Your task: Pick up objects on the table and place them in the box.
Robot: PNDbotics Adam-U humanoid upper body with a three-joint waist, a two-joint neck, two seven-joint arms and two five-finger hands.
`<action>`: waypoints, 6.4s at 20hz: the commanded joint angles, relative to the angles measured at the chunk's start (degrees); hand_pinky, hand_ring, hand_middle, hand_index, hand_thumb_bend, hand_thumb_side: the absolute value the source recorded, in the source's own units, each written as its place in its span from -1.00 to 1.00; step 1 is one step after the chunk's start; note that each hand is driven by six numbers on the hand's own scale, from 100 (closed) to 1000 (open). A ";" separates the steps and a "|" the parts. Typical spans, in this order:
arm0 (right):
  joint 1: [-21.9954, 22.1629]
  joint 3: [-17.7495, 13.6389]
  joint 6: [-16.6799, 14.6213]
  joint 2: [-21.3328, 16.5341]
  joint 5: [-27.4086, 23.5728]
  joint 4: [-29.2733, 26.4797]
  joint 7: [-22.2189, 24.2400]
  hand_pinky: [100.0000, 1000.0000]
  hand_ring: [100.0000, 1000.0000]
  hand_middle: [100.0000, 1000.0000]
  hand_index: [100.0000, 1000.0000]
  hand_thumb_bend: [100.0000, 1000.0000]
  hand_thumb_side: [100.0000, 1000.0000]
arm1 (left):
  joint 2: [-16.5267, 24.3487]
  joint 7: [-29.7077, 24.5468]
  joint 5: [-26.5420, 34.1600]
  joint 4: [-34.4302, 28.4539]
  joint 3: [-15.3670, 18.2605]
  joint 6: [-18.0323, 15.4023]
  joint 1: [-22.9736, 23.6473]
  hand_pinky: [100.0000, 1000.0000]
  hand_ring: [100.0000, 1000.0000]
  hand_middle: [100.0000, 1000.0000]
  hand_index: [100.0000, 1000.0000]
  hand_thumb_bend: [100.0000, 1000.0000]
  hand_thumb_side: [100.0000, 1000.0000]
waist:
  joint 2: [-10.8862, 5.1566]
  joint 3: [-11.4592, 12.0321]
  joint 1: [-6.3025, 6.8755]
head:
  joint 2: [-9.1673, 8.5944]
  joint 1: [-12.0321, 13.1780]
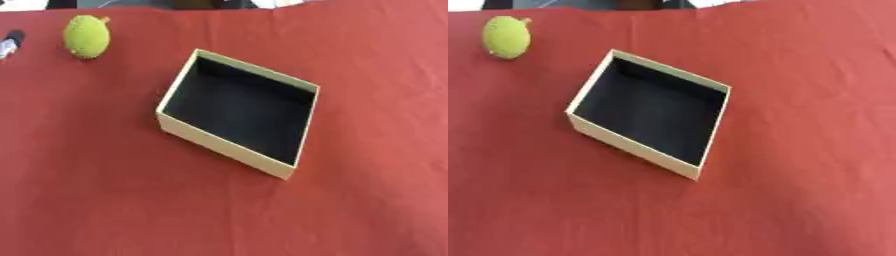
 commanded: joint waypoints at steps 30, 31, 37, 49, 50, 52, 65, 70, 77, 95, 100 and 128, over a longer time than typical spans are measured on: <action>-1.85 0.50 -0.08 -0.56 -1.17 -1.05 0.93 0.47 0.34 0.11 0.45 -1.00 -0.01 | -2.73 -0.43 -11.34 6.05 0.43 8.35 -5.08 0.51 0.59 0.50 0.80 -0.49 -0.34 | -0.05 -2.20 1.15 | -2.01 1.73; -1.90 0.51 -0.08 -0.55 -1.18 -1.05 0.94 0.47 0.34 0.11 0.45 -1.00 -0.01 | -2.75 0.34 -11.77 6.17 0.47 8.60 -5.13 0.49 0.56 0.47 0.79 -0.50 -0.36 | 0.03 -2.27 1.20 | -2.10 1.78; -2.20 0.76 -0.04 -0.63 -1.25 -1.05 1.22 0.47 0.34 0.11 0.45 -1.00 -0.01 | -2.43 4.67 -13.64 6.37 0.88 10.25 -5.79 0.47 0.51 0.39 0.77 -0.50 -0.34 | 0.61 -2.82 1.60 | -2.86 2.06; -2.37 0.87 0.04 -1.11 -1.13 -1.05 1.37 0.47 0.35 0.11 0.45 -1.00 0.00 | -1.16 2.45 -9.09 4.18 1.64 10.83 -6.62 0.51 0.59 0.49 0.78 -0.53 -0.26 | 1.14 -3.95 2.65 | -3.87 1.86; -2.51 0.92 0.00 -1.10 -1.15 -1.05 1.41 0.47 0.35 0.11 0.45 -1.00 0.00 | -1.18 2.17 -8.93 4.38 1.65 11.04 -6.55 0.52 0.61 0.51 0.78 -0.55 -0.24 | 1.30 -4.13 2.72 | -4.05 1.96; -2.77 1.04 -0.04 -1.04 -1.21 -1.05 1.53 0.47 0.35 0.11 0.45 -1.00 0.00 | -1.26 1.50 -8.52 4.81 1.74 11.42 -6.46 0.52 0.62 0.53 0.79 -0.57 -0.24 | 1.61 -4.45 2.86 | -4.36 2.11; -2.87 1.07 0.00 -0.79 -1.35 -1.05 1.55 0.47 0.35 0.10 0.45 -1.00 0.00 | -1.43 1.47 -10.09 6.57 1.22 10.39 -5.41 0.34 0.42 0.26 0.66 -0.76 -0.87 | 2.13 -5.21 3.33 | -4.68 2.42; -2.68 0.96 0.00 -0.73 -1.38 -1.05 1.43 0.47 0.35 0.10 0.45 -1.00 0.00 | -1.44 2.96 -10.50 6.97 1.24 10.10 -4.97 0.11 0.15 0.06 0.45 -0.98 -1.00 | 1.97 -5.22 3.17 | -4.28 2.52; -2.38 0.93 0.14 -0.61 -1.39 -1.05 1.40 0.47 0.35 0.10 0.45 -1.00 0.00 | -1.45 7.80 -8.82 4.94 1.29 9.54 -4.93 -0.11 -0.12 -0.20 0.18 -1.00 -1.00 | 1.68 -4.74 2.89 | -3.24 2.86; -1.49 0.30 0.22 -0.06 -1.48 -1.05 0.76 0.47 0.35 0.10 0.45 -1.00 -0.01 | -2.12 14.22 -9.10 -2.90 0.58 4.19 -3.70 -0.20 -0.27 -0.32 0.04 -0.65 -1.00 | 0.30 -4.16 1.86 | -1.81 2.95; -1.37 -0.05 0.10 -0.02 -1.49 -1.05 0.41 0.47 0.35 0.11 0.46 -1.00 -0.01 | -3.09 14.48 -7.20 -10.91 -0.93 1.28 -3.67 -0.20 -0.26 -0.31 0.04 -0.57 -1.00 | -0.47 -3.88 1.34 | -1.40 2.86; 0.37 -2.47 0.87 0.31 -0.77 -1.05 -2.88 0.47 0.34 0.11 0.46 -1.00 -0.01 | -21.64 0.11 6.49 -39.74 -16.46 -11.30 3.71 -0.21 -0.25 -0.31 0.04 -0.74 -1.00 | -1.97 -2.48 0.19 | 0.41 2.53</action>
